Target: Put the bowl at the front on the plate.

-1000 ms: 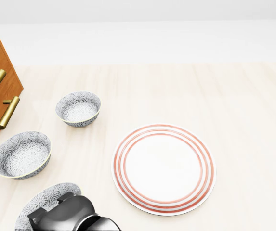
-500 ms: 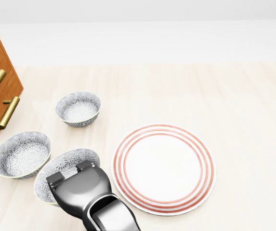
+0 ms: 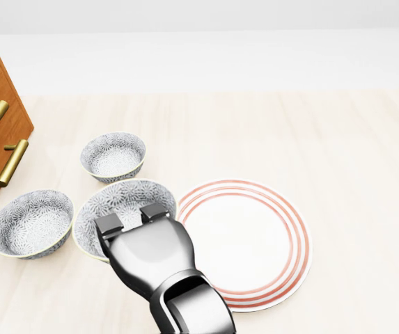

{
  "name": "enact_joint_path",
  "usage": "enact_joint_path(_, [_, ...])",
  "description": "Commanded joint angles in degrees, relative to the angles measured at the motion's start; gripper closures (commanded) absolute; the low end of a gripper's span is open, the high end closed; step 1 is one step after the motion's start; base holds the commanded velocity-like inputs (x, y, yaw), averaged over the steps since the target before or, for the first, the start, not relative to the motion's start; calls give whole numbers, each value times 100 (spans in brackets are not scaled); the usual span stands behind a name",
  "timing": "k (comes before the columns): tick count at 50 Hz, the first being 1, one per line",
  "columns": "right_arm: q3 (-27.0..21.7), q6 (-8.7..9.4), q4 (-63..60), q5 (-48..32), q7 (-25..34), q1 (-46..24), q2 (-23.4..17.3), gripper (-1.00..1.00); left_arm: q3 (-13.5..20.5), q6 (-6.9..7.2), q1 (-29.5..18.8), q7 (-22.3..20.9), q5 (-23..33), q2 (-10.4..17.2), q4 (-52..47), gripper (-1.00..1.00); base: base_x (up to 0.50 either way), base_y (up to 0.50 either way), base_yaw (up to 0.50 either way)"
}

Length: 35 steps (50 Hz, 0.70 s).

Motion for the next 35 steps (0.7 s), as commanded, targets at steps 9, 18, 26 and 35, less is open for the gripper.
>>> enact_joint_path(9, [53,0,-1838,-415,281,616,-384,100,-20,0,-5,0,28,12,41,-100,0,0,0])
enact_joint_path(18, [-65,0,-2162,-512,391,793,-448,100,-16,0,-2,0,30,21,1,-100,0,0,0])
enact_joint_path(26, [-69,0,-2416,-482,286,897,-547,100,-32,0,-40,0,38,34,80,-100,0,0,0])
enact_joint_path(35, [-5,0,-2729,-405,103,1352,-794,100,-21,0,-38,0,16,31,89,-100,0,0,0])
